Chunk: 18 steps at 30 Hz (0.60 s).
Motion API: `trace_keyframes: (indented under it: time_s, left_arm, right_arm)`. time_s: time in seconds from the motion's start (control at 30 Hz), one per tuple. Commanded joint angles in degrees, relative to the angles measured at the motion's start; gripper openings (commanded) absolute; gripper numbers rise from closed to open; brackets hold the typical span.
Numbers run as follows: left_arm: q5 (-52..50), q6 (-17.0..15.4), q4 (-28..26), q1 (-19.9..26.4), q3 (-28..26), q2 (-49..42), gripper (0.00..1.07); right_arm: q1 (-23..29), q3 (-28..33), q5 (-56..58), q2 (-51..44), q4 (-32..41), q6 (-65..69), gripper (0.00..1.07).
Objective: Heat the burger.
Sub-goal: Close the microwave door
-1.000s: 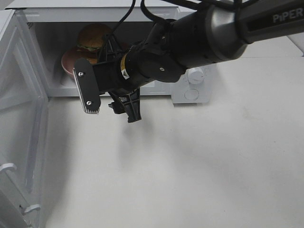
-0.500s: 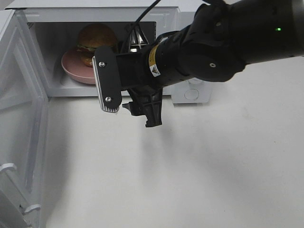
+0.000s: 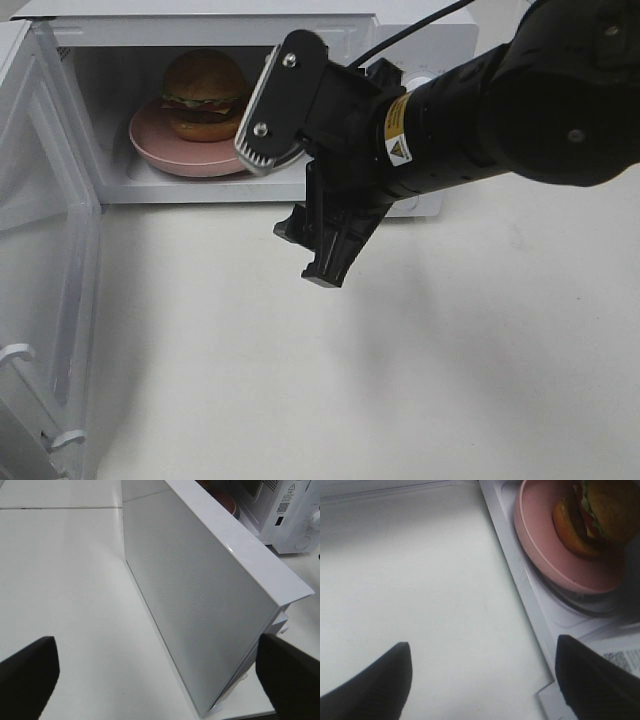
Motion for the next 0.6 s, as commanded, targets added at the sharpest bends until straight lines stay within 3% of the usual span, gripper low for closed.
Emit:
trace_keyframes:
  time_s: [0.03, 0.4, 0.6]
  left_arm:
    - [-0.34, -0.17, -0.17, -0.29, 0.11, 0.06, 1.0]
    - [-0.34, -0.17, -0.17, -0.29, 0.11, 0.06, 1.0]
    - [-0.34, -0.17, -0.17, -0.29, 0.11, 0.06, 1.0]
  right_arm:
    - [0.11, 0.23, 9.28, -3.55, 7.62, 7.96, 0.76]
    - [0.11, 0.17, 39.19, -8.31, 15.18, 15.87, 0.71]
    - [0.11, 0.23, 47.15, -12.49, 17.07, 22.8, 0.71]
